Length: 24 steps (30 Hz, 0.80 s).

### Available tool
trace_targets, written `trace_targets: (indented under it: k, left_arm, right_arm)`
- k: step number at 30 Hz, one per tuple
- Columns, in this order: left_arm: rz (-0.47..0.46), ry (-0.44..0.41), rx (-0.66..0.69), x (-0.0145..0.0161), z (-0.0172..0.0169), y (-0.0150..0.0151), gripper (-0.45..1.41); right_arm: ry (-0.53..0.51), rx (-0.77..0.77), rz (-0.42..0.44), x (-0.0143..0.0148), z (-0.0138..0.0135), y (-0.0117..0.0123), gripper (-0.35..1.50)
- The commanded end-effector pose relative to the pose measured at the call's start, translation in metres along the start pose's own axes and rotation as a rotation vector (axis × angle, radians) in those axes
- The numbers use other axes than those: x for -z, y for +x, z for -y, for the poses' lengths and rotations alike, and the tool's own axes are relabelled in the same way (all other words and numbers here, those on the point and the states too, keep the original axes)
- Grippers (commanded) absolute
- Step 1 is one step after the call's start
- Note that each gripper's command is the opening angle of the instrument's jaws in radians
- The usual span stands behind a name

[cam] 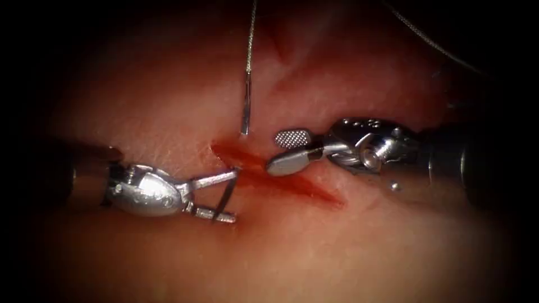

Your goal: Wound Closure

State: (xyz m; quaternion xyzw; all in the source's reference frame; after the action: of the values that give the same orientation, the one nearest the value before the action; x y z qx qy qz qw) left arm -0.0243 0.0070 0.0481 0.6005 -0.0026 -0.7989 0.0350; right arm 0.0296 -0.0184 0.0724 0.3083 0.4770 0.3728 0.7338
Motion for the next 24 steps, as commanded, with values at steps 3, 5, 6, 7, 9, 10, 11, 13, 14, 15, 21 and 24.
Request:
trace_targets:
  k: [3, 5, 6, 7, 9, 10, 11, 13, 14, 15, 21, 24]
  left_arm:
    - [0.000, 0.003, 0.000, -0.0011, 0.0002, -0.0005, 0.51]
    - [0.000, 0.003, 0.000, -0.0013, 0.0003, -0.0005, 0.47]
    - [-0.002, 0.001, 0.000, -0.0014, 0.0004, -0.0006, 0.44]
    - [-0.003, 0.000, -0.001, -0.0013, 0.0005, -0.0006, 0.36]
    - [0.012, 0.020, 0.011, -0.0010, 0.0005, -0.0008, 0.12]
    - [0.022, 0.029, 0.059, -0.0009, 0.0005, -0.0008, 0.07]
    - [0.028, 0.036, 0.107, -0.0007, 0.0005, -0.0008, 0.02]
    - [0.035, 0.038, 0.156, -0.0003, 0.0006, -0.0007, -0.15]
    - [0.041, 0.036, 0.157, -0.0001, 0.0006, -0.0006, -0.15]
    - [0.054, 0.033, 0.170, 0.0002, 0.0007, -0.0004, -0.21]
    - [0.054, 0.019, 0.277, 0.0020, 0.0009, 0.0027, -0.45]
    - [0.042, -0.008, 0.352, 0.0027, 0.0009, 0.0050, -0.45]
  right_arm:
    - [0.001, 0.001, -0.002, -0.0011, -0.0001, 0.0000, 1.23]
    - [0.001, 0.001, -0.002, -0.0012, -0.0001, 0.0000, 1.23]
    - [0.001, 0.001, -0.002, -0.0012, -0.0001, 0.0000, 1.23]
    - [0.001, 0.001, -0.002, -0.0012, 0.0000, 0.0000, 1.23]
    - [0.001, 0.001, -0.002, -0.0012, 0.0000, 0.0000, 1.23]
    - [0.001, 0.001, -0.002, -0.0012, 0.0000, 0.0000, 1.23]
    - [0.001, 0.001, -0.002, -0.0012, 0.0000, 0.0000, 1.23]
    - [0.001, 0.001, -0.002, -0.0012, 0.0001, 0.0000, 1.23]
    - [0.001, 0.001, -0.002, -0.0012, 0.0001, 0.0000, 1.23]
    - [0.001, 0.001, -0.002, -0.0012, 0.0001, 0.0000, 1.21]
    - [0.001, 0.000, -0.002, -0.0012, 0.0001, 0.0001, 1.19]
    - [0.001, 0.000, -0.002, -0.0012, 0.0001, 0.0001, 1.19]
